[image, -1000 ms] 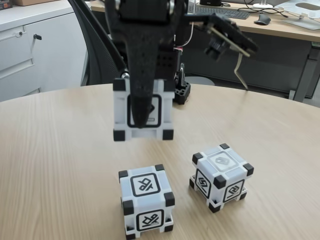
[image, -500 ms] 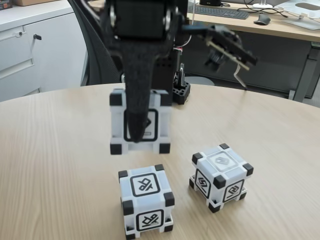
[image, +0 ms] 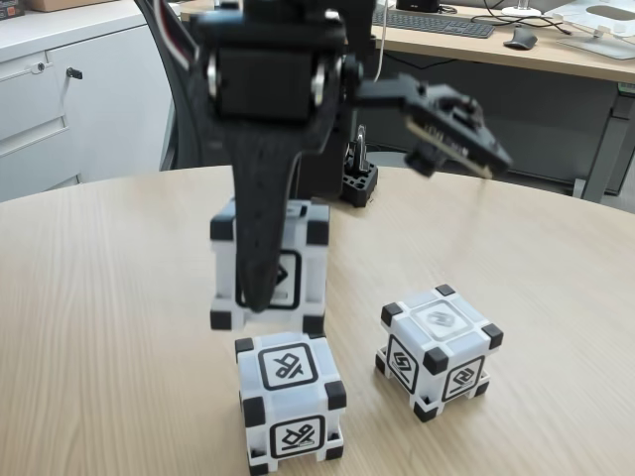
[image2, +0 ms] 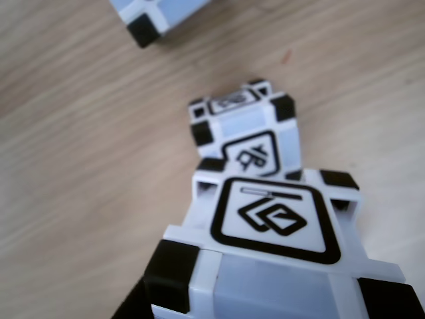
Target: Stack cubes from left to right.
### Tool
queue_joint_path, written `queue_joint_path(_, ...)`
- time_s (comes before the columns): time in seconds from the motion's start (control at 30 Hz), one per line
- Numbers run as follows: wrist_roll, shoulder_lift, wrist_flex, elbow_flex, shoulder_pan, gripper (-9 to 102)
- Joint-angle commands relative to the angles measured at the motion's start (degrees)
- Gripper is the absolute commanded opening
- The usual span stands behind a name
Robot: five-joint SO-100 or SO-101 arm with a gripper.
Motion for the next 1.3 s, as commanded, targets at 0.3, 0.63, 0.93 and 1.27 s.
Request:
queue_joint_path(0.3,-1.67,-1.85,-7.47,-9.67,0.35,0)
queue_joint_path(0.63,-0.18,-2.37,-6.86,-9.23,-0.62,0)
queue_joint_path(0.93,1.76,-2.64,-6.77,-7.03,-0.79,0)
queue_joint_path(1.27,1.41,-1.76,-6.77,0.88,-0.7,0)
